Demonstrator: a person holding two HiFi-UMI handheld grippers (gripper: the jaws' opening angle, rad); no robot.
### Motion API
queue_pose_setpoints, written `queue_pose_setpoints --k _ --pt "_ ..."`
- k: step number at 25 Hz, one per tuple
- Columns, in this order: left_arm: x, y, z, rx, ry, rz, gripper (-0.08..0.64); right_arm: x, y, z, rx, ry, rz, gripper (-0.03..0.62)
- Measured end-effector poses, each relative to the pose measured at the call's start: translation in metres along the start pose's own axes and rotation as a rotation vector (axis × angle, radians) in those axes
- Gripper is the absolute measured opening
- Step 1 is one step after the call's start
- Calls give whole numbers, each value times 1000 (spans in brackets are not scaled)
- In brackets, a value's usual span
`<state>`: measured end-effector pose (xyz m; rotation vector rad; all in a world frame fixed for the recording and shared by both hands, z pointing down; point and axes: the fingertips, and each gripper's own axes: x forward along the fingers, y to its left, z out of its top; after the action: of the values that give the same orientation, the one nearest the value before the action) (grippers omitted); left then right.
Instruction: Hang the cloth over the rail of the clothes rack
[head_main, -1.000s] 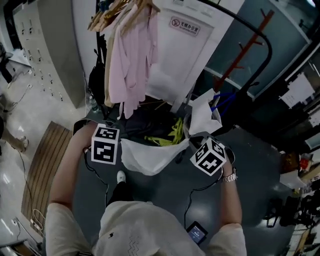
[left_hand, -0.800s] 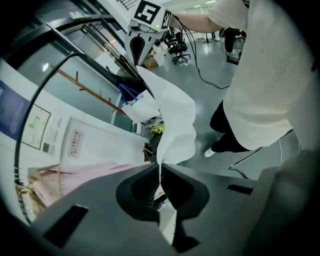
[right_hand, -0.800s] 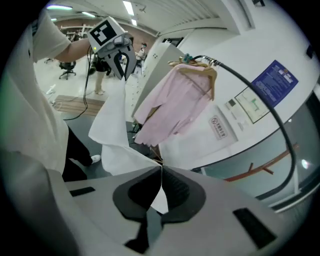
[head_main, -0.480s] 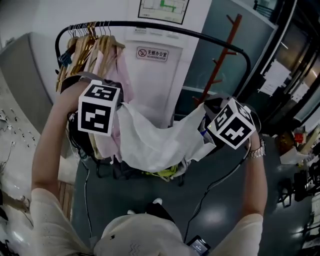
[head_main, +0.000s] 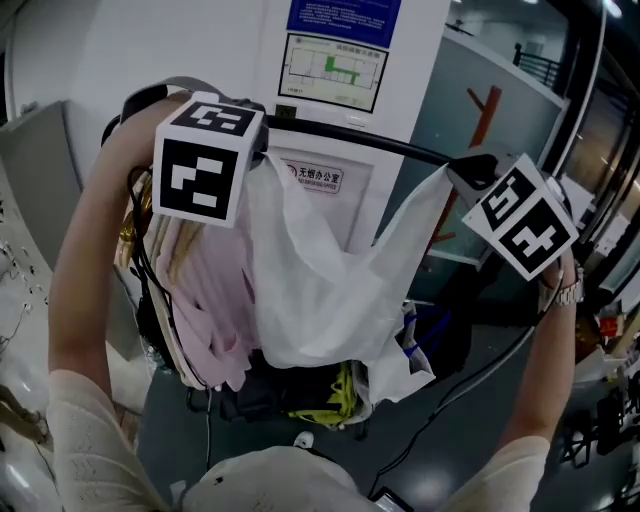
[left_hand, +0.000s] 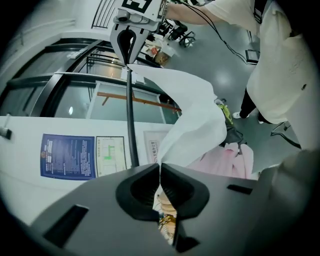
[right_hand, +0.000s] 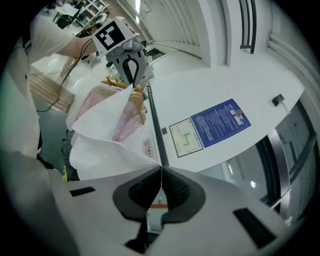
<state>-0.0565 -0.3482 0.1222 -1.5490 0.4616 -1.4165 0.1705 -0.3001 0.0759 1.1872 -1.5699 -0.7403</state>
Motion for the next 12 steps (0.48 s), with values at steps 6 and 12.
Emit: queue_pose_setpoints --k 6,12 --pt "4 90 -9 -33 33 142 17 27 -93 7 -64 -38 -126 21" --pt "-9 175 -34 -65 57 270 17 35 -172 24 -101 -17 -277 21"
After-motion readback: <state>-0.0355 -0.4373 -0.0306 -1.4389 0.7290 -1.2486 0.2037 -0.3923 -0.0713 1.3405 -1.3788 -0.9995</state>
